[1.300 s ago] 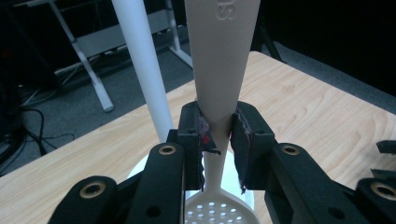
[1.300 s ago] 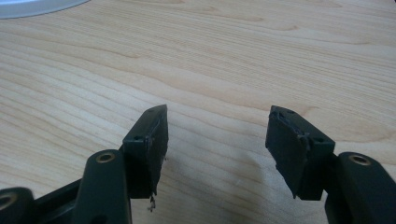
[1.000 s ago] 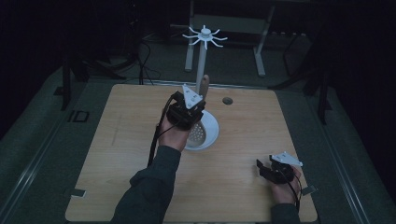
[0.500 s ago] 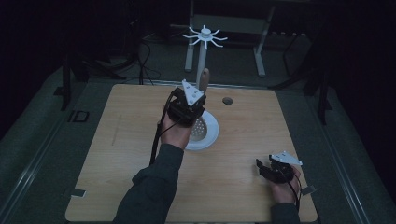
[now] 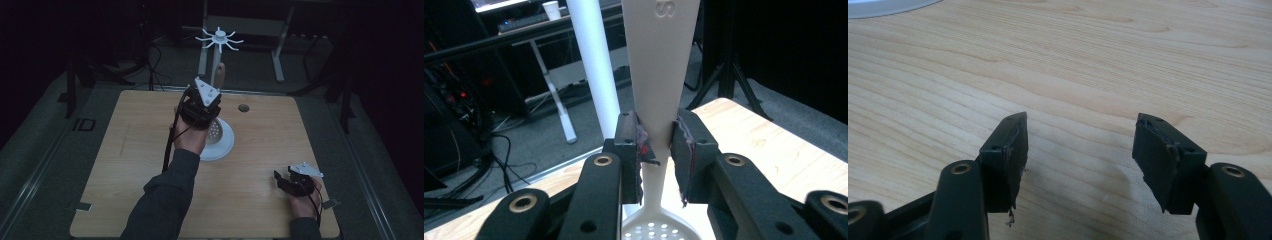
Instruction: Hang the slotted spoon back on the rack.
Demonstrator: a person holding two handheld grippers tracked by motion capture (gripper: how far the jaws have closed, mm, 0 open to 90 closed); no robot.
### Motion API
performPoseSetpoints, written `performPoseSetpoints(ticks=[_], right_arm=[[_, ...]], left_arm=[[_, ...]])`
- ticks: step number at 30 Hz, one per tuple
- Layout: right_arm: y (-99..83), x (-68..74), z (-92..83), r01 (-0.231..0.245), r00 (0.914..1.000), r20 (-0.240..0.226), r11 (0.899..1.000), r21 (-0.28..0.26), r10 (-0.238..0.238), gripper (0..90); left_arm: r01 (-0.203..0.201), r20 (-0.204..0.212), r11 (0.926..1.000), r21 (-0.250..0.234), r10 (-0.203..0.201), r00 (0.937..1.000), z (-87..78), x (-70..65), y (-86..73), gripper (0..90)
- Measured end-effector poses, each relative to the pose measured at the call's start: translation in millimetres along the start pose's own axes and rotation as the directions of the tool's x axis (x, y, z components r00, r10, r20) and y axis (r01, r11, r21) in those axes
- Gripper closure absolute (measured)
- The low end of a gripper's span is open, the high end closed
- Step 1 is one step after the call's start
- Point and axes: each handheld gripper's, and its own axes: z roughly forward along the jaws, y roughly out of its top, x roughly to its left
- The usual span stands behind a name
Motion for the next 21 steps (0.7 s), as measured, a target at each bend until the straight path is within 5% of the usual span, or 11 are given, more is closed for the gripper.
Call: performPoseSetpoints(ticks=[21], right_arm=[[-1.1,-0.8,-1.3,-0.006,1.0,0.001,1.0,0.001,0.006,38.3]], left_arm=[[0.01,-0.051,0.9999,-0.012,-0.01,0.9987,3.3,4.1,16.8,74.4]])
